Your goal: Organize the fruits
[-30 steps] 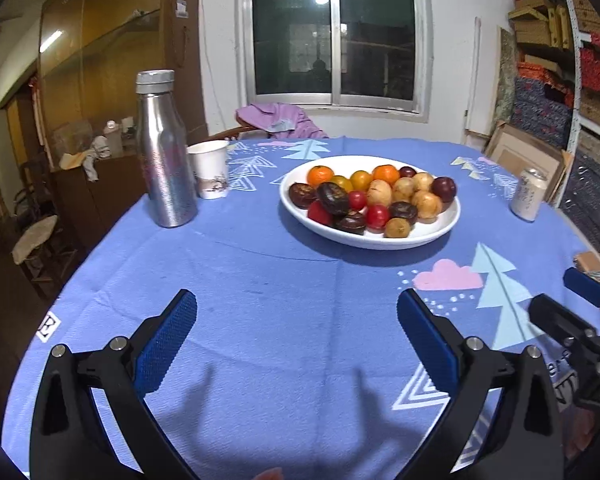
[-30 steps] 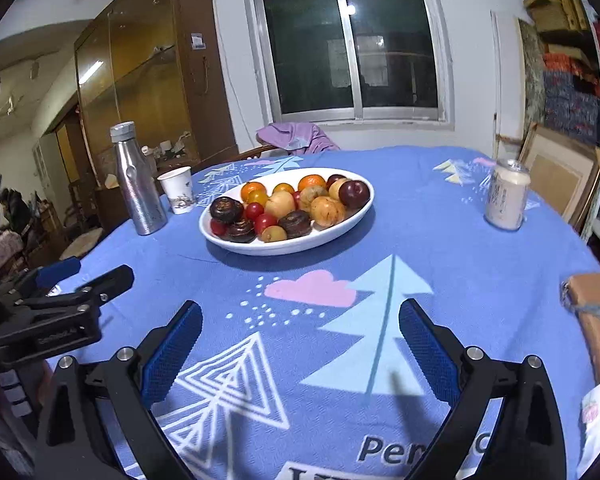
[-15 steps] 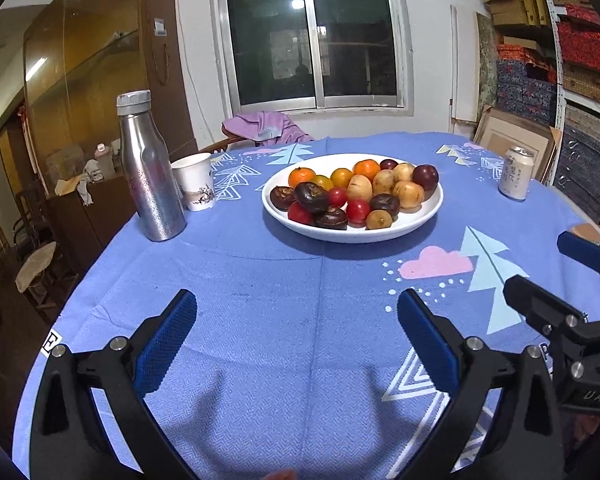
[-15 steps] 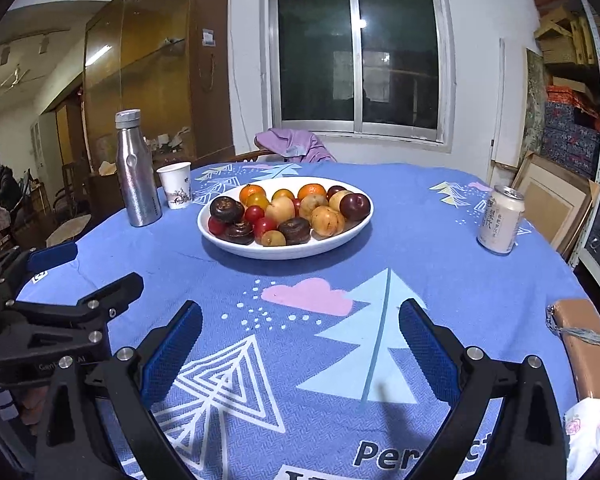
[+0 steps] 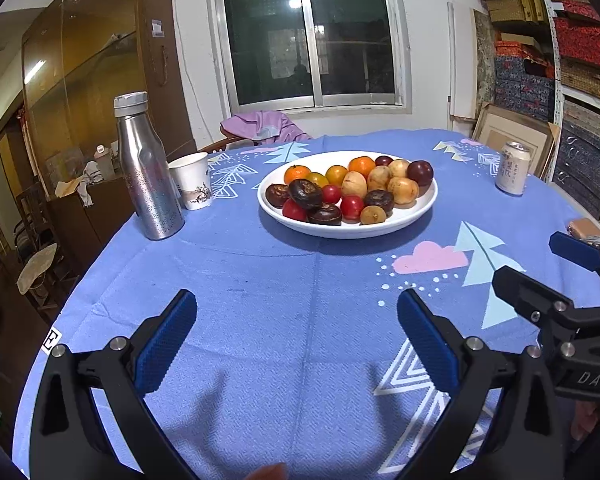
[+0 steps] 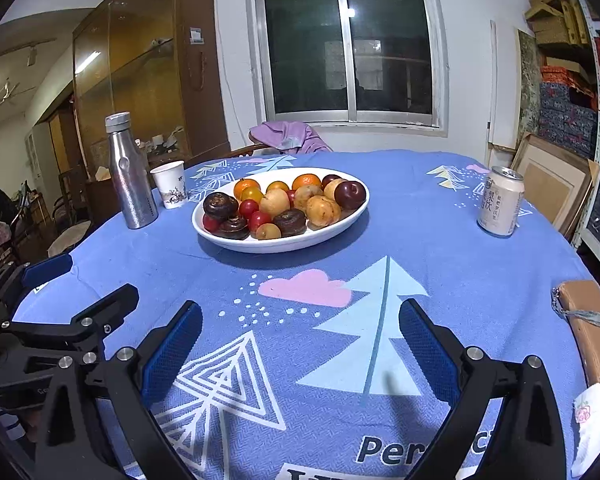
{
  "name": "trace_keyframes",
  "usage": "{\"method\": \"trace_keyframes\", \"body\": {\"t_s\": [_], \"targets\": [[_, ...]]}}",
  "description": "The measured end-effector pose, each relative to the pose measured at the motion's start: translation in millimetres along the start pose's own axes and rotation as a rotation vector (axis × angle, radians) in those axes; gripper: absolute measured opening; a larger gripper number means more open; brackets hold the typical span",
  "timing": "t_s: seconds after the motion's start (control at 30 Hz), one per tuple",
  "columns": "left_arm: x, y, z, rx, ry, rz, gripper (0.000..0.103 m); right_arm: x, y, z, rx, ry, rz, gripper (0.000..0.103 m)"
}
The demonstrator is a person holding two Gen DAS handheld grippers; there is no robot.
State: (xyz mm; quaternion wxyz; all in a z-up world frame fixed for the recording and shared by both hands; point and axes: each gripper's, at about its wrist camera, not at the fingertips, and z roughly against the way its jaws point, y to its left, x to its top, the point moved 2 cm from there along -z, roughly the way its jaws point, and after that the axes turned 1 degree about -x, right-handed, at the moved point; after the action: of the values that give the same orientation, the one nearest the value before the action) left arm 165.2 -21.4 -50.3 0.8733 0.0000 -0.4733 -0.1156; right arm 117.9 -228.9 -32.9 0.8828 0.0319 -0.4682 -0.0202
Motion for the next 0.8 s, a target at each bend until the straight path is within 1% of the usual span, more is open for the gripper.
{"method": "trace_keyframes", "body": {"t_s": [0.17,0.4,0.6,0.73,0.8], "targets": [[0.2,1.0,0.3,-0.005,0.002,0.010,0.099,0.3,1.0,1.0,0.002,-0.002,0.002,0.100],[-0.8,-1.9,-1.2,0.017,0.008,-0.009,0.099,1.2,3.0,3.1,-0.021,-0.017,0.020,0.100],[-0.2,-0.4,0.3,-0.001,0.004,0.000,0.099,3.1,-1.1,4.3,0.025,-0.011,-0.023,0.100],[-1.0,-1.9,-3.4,-0.001,0.021,-0.006,0.099,2.1,-1.6,2.1,0.018,0.001,-0.028,0.100],[-1.5,-2.1,-2.2,0.006,0.015,-0.008,0.099,1.6,-1.2,1.8,0.017,0.006,-0.032,0.100]]}}
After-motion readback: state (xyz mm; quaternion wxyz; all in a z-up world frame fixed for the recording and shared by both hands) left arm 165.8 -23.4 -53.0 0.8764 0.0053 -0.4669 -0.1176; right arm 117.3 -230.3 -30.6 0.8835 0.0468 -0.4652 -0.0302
